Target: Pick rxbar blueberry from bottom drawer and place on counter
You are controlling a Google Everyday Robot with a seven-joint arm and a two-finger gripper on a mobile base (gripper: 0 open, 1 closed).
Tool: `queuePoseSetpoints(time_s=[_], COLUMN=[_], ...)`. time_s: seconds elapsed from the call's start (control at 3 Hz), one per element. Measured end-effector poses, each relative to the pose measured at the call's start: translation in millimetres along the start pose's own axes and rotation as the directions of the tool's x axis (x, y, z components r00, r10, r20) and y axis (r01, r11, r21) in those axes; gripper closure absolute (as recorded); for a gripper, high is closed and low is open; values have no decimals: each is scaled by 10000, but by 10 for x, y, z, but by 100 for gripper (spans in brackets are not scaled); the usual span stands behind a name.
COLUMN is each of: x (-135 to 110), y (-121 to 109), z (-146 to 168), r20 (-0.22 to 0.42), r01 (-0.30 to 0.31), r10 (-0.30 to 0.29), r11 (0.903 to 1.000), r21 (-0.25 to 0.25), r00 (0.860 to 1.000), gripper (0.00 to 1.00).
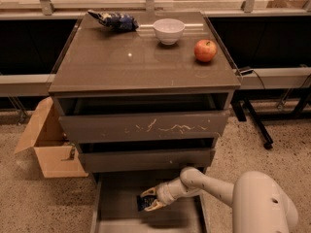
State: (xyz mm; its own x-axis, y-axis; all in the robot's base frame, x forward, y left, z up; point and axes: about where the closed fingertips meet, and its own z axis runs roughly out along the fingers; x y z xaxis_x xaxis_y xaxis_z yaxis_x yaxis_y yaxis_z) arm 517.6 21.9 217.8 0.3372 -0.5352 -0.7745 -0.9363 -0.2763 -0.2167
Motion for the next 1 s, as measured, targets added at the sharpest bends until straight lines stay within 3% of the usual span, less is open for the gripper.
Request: queuePoseSetpoints(time_s=[0.67, 1.0], x=[32, -289], y=[3, 35], z=[39, -84], r20=[2, 180], r01=[-77, 657], r10=[77, -658], r11=[10000, 9978], r21=[-17, 86], r00=[10000, 9977], gripper=[100, 100])
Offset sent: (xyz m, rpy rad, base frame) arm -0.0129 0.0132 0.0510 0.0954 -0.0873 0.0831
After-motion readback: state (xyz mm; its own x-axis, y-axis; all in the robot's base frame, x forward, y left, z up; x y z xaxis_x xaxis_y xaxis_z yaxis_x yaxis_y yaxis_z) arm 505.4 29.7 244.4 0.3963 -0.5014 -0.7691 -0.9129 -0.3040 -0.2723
